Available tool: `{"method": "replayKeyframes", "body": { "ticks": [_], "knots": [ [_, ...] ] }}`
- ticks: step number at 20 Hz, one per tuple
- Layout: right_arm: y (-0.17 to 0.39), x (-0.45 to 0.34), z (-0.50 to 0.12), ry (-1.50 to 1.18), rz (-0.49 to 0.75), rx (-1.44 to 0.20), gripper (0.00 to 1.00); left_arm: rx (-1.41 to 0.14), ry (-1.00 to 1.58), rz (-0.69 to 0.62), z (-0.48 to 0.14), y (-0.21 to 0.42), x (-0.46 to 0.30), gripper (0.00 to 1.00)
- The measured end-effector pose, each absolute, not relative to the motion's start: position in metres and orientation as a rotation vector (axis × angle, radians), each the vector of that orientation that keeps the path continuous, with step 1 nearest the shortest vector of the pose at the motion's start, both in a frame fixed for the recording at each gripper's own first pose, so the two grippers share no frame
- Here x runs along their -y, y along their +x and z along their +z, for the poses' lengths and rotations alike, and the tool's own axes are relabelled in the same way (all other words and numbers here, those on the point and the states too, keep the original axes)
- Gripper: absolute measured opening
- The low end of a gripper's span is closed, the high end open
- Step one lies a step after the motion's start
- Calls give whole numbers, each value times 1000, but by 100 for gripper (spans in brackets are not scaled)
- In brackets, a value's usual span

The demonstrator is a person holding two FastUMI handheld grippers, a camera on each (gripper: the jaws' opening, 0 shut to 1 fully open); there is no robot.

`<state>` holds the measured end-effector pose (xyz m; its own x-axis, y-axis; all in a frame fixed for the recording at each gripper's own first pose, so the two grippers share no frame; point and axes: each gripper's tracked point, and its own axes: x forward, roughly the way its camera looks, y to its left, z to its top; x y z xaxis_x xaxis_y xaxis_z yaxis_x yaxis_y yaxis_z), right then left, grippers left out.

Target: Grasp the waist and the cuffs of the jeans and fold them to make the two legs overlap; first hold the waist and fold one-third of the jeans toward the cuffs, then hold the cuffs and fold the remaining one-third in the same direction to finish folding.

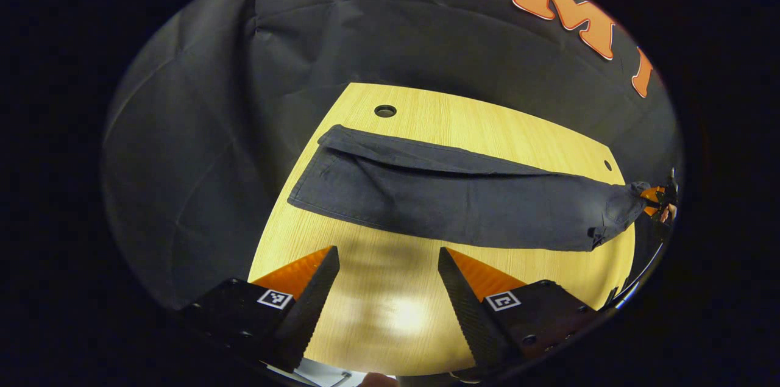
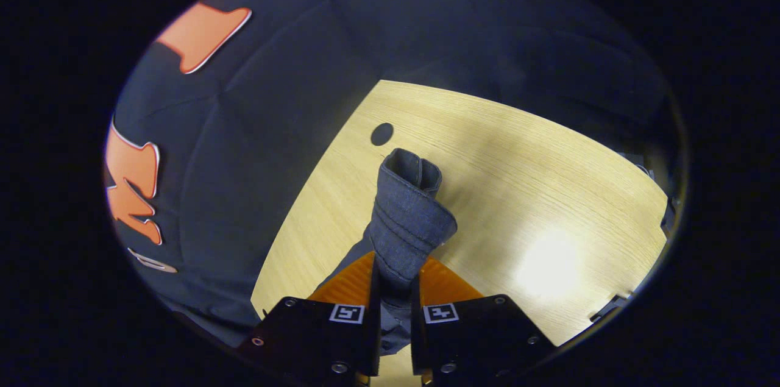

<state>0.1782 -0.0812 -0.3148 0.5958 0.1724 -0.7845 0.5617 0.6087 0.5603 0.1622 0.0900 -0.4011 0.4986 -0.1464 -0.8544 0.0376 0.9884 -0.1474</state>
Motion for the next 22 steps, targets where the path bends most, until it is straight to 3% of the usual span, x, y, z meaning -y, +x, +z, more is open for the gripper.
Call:
{"method": "replayKeyframes", "body": {
  "ticks": [15,16,17,22],
  "knots": [
    [167,-41,-243,835,-25,-868,21,-1056,-125,-143,-407,161,-90,99],
    [166,-53,-240,816,3,-870,16,-1055,-123,-145,-407,161,-90,99],
    [164,-66,-238,796,16,-875,21,-1054,-123,-146,-406,162,-90,99],
    [158,-131,-243,709,88,-924,21,-1049,-120,-155,-408,160,-89,99]
  ]
}}
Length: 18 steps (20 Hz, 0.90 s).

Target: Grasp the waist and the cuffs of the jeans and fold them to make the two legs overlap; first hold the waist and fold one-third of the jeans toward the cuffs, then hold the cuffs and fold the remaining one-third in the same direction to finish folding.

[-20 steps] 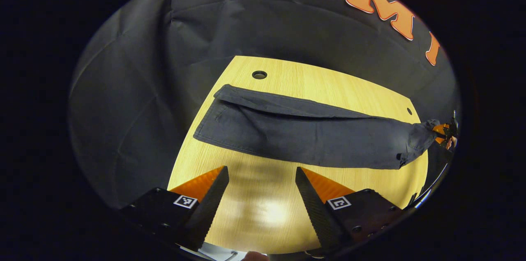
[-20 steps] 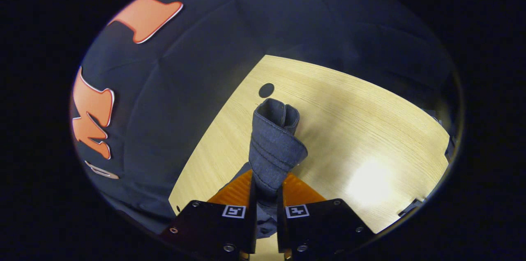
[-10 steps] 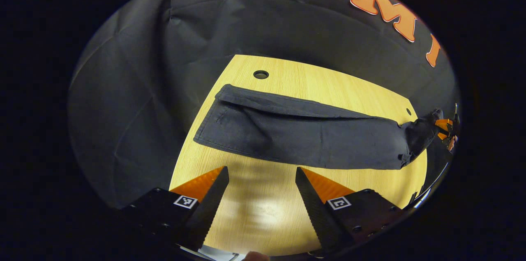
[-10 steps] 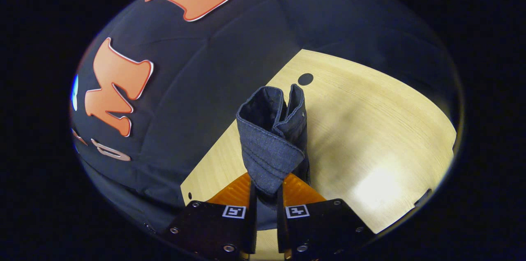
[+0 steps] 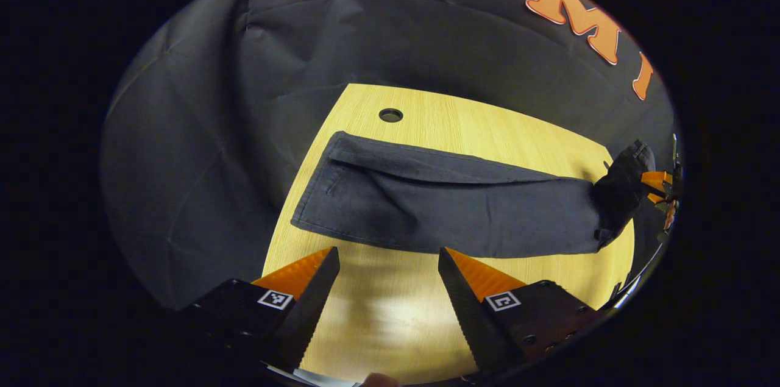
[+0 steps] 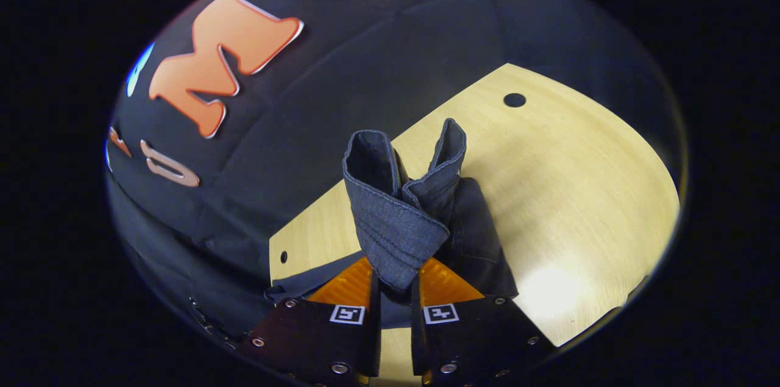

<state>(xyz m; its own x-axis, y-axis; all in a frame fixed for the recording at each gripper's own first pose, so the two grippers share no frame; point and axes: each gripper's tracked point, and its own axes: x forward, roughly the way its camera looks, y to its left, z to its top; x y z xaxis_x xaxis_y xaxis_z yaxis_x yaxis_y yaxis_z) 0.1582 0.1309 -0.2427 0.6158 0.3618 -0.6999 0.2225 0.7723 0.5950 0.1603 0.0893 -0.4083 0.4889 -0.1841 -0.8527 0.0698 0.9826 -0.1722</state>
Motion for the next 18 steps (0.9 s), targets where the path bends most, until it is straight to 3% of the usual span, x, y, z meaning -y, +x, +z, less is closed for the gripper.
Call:
{"method": "replayKeyframes", "body": {
  "ticks": [9,10,11,12,14,15,16,17,18],
  "knots": [
    [149,-185,-299,681,5,-1060,21,-1101,-211,-125,-412,156,-93,99],
    [140,-195,-307,702,1,-1097,17,-1111,-228,-116,-413,156,-94,99],
    [136,-203,-309,711,0,-1114,37,-1121,-252,-99,-412,157,-96,99],
    [135,-211,-313,718,8,-1118,40,-1132,-287,-81,-414,156,-96,99],
    [132,-231,-307,784,59,-1142,56,-1173,-381,-43,-417,155,-96,99],
    [126,-243,-300,825,96,-1153,70,-1193,-418,-19,-418,158,-97,99],
    [123,-249,-299,825,100,-1158,69,-1212,-446,6,-421,161,-99,99],
    [123,-250,-305,807,90,-1156,83,-1229,-463,26,-425,164,-100,99],
    [121,-246,-310,791,73,-1159,79,-1245,-480,46,-426,164,-103,99]
  ]
}}
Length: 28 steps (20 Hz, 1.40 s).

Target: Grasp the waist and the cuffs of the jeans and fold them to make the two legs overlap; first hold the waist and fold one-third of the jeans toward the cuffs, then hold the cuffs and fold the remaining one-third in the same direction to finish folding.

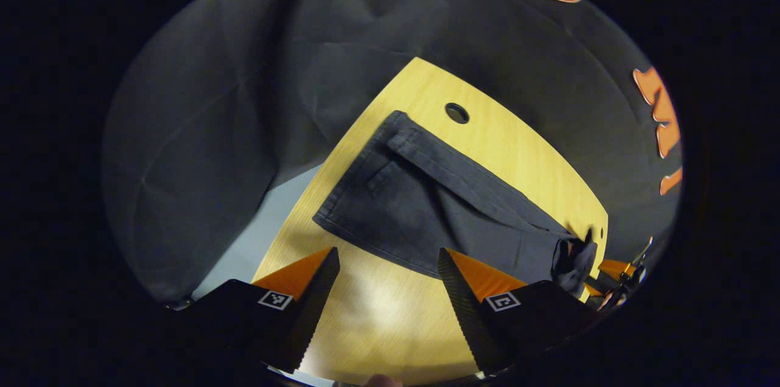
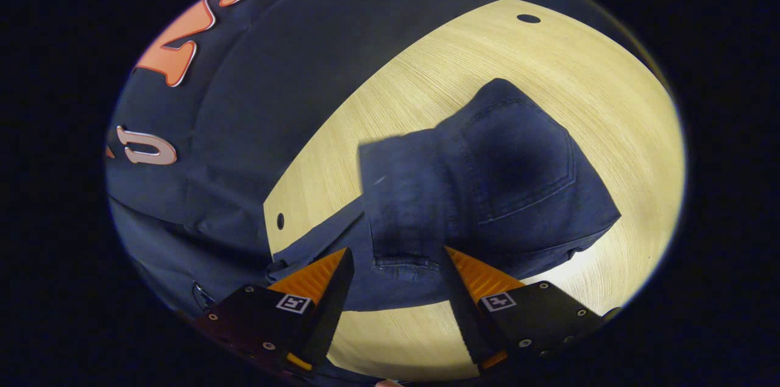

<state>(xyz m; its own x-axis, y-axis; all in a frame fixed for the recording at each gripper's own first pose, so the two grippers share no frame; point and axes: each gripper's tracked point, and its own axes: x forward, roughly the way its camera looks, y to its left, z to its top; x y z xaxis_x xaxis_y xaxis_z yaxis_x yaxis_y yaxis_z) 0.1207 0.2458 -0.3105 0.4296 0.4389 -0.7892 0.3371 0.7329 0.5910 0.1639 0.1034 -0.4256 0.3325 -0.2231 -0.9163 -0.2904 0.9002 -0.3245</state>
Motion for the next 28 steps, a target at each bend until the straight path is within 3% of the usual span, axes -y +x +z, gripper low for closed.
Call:
{"method": "replayKeyframes", "body": {
  "ticks": [1,3,14,25,27,28],
  "knots": [
    [118,-243,-311,779,63,-1163,89,-1265,-494,59,-426,168,-105,99],
    [115,-238,-311,754,63,-1157,91,-1295,-521,90,-429,175,-110,99],
    [98,-197,-298,742,33,-1104,92,-1403,-623,309,-481,213,-116,98],
    [91,-164,-295,771,18,-1076,92,-1456,-437,420,-503,222,-96,96],
    [91,-161,-296,776,24,-1081,92,-1436,-420,381,-499,224,-98,90],
    [91,-159,-297,779,24,-1084,92,-1430,-403,363,-501,225,-92,74]
  ]
}}
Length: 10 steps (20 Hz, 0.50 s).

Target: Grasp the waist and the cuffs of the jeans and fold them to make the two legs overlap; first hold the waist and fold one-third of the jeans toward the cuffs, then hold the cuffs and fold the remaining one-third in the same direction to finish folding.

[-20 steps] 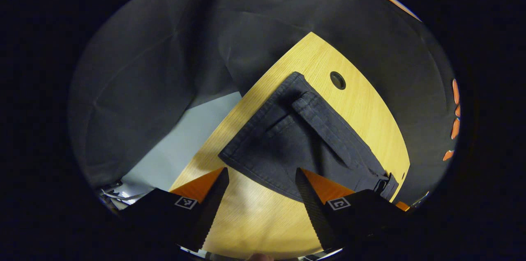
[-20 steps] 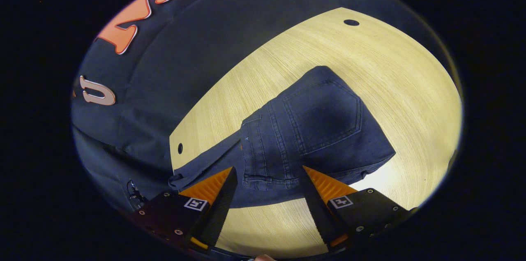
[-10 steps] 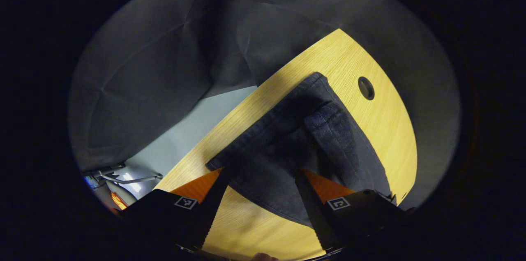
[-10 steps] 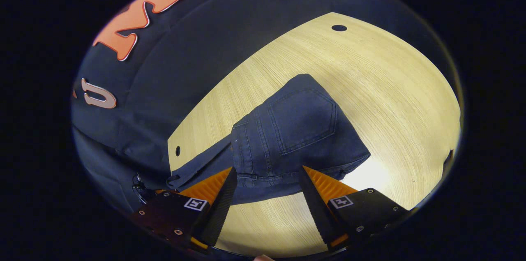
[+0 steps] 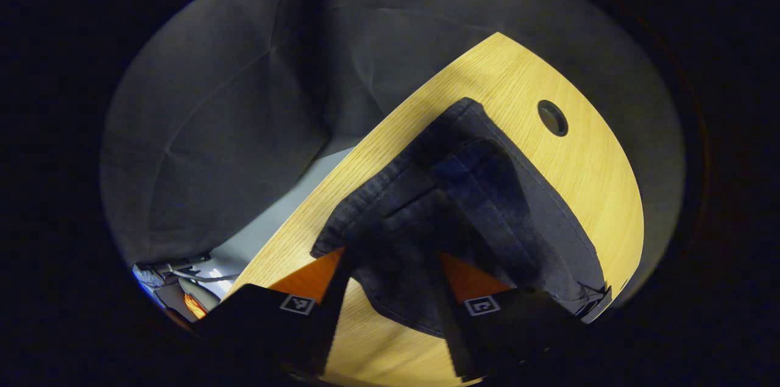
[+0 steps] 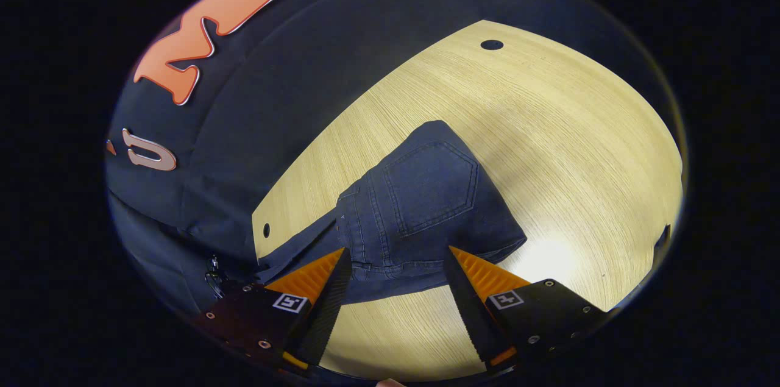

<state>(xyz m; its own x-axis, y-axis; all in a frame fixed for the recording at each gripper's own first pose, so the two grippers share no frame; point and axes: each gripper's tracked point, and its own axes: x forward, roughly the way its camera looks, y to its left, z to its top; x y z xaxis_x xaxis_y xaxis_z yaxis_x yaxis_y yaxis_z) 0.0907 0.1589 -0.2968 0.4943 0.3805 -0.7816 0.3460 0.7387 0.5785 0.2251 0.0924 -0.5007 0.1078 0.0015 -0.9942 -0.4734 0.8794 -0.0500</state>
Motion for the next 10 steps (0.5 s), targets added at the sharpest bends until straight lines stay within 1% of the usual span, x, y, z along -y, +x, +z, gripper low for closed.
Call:
{"method": "replayKeyframes", "body": {
  "ticks": [1,2,4,7,9,10],
  "knots": [
    [91,-159,-297,782,29,-1084,92,-1422,-380,348,-503,228,-90,69],
    [91,-158,-299,782,28,-1085,92,-1392,-396,325,-508,235,-84,67],
    [91,-154,-301,785,30,-1090,92,-1362,-413,327,-508,240,-80,32],
    [93,-148,-300,792,25,-1087,92,-1325,-429,290,-508,242,-81,31],
    [92,-144,-301,798,21,-1087,92,-1293,-519,311,-507,244,-78,11],
    [93,-141,-301,801,20,-1084,92,-1293,-542,306,-509,246,-78,11]
  ]
}}
